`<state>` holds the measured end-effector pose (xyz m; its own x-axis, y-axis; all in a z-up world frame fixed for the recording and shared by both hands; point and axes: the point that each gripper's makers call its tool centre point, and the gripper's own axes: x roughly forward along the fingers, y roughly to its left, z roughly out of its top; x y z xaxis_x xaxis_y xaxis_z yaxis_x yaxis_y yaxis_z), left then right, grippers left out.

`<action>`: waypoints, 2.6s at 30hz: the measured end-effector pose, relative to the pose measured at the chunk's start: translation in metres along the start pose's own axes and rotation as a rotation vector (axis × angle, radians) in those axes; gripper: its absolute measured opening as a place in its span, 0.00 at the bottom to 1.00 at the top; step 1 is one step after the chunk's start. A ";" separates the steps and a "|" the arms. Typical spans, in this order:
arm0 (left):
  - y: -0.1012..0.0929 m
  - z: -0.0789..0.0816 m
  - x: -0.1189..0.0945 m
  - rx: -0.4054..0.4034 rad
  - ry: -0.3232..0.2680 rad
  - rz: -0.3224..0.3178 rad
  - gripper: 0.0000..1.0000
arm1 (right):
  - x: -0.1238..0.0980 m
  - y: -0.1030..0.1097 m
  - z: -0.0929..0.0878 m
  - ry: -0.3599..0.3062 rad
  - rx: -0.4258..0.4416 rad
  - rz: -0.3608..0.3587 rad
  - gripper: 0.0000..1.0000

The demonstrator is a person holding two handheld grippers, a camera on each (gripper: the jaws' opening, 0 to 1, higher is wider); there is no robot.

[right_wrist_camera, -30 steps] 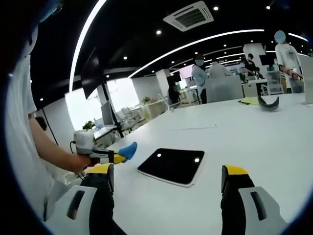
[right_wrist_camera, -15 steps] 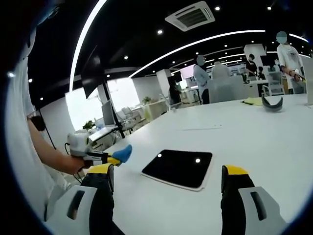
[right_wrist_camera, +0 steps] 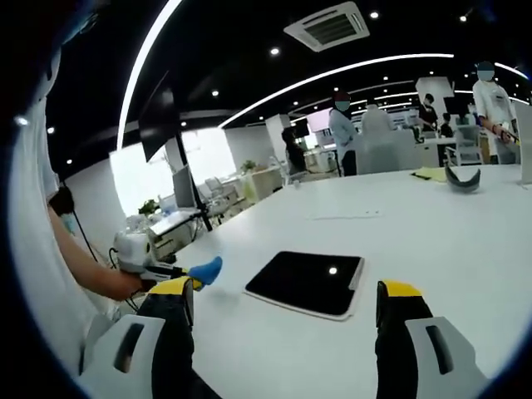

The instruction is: Wipe the mirror surface with the cleaning cloth until all visible marks leave the cleaned area.

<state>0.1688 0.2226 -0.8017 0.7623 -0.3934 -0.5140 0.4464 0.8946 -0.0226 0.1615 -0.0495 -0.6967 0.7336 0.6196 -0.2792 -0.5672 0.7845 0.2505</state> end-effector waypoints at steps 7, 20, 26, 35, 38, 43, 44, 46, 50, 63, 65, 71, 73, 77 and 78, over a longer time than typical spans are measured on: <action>0.001 -0.019 -0.003 -0.019 0.028 0.008 0.08 | -0.002 0.005 -0.002 0.011 -0.001 -0.002 0.90; 0.008 -0.036 0.000 -0.035 0.056 0.016 0.08 | -0.005 0.006 -0.005 0.033 -0.005 -0.007 0.90; 0.008 -0.042 0.001 -0.027 0.072 0.014 0.08 | -0.004 0.006 -0.006 0.039 -0.006 -0.008 0.90; 0.007 -0.051 0.002 0.001 0.082 0.004 0.09 | -0.004 0.007 -0.007 0.047 -0.005 -0.010 0.91; 0.007 -0.051 0.003 0.018 0.078 -0.007 0.09 | -0.003 0.006 -0.009 0.052 -0.004 -0.012 0.90; 0.012 -0.051 0.002 0.068 0.081 -0.012 0.17 | -0.001 0.008 -0.008 0.049 -0.004 -0.009 0.91; 0.014 -0.051 0.002 0.063 0.080 -0.011 0.18 | -0.001 0.008 -0.008 0.049 -0.003 -0.008 0.91; 0.015 -0.051 0.002 0.065 0.077 -0.014 0.21 | 0.000 0.009 -0.008 0.048 -0.004 -0.007 0.91; 0.017 -0.050 0.003 0.067 0.073 -0.032 0.24 | -0.001 0.009 -0.007 0.047 -0.003 -0.011 0.91; 0.022 -0.050 0.004 0.085 0.069 -0.084 0.32 | 0.004 0.009 -0.008 0.050 0.003 -0.018 0.91; 0.022 -0.050 0.004 0.097 0.067 -0.102 0.35 | 0.006 0.010 -0.008 0.050 0.004 -0.018 0.91; 0.031 -0.051 0.003 0.084 0.045 -0.096 0.58 | 0.010 0.012 -0.007 0.049 0.005 -0.021 0.91; 0.031 -0.051 0.003 0.088 0.042 -0.103 0.58 | 0.011 0.012 -0.007 0.049 0.006 -0.021 0.91; 0.030 -0.051 0.003 0.090 0.026 -0.114 0.59 | 0.013 0.015 -0.008 0.052 0.005 -0.025 0.91; 0.031 -0.050 0.003 0.091 0.026 -0.114 0.60 | 0.013 0.016 -0.007 0.051 0.005 -0.025 0.91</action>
<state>0.1614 0.2594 -0.8474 0.6923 -0.4848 -0.5345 0.5710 0.8210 -0.0052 0.1591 -0.0285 -0.7028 0.7274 0.6004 -0.3324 -0.5472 0.7997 0.2471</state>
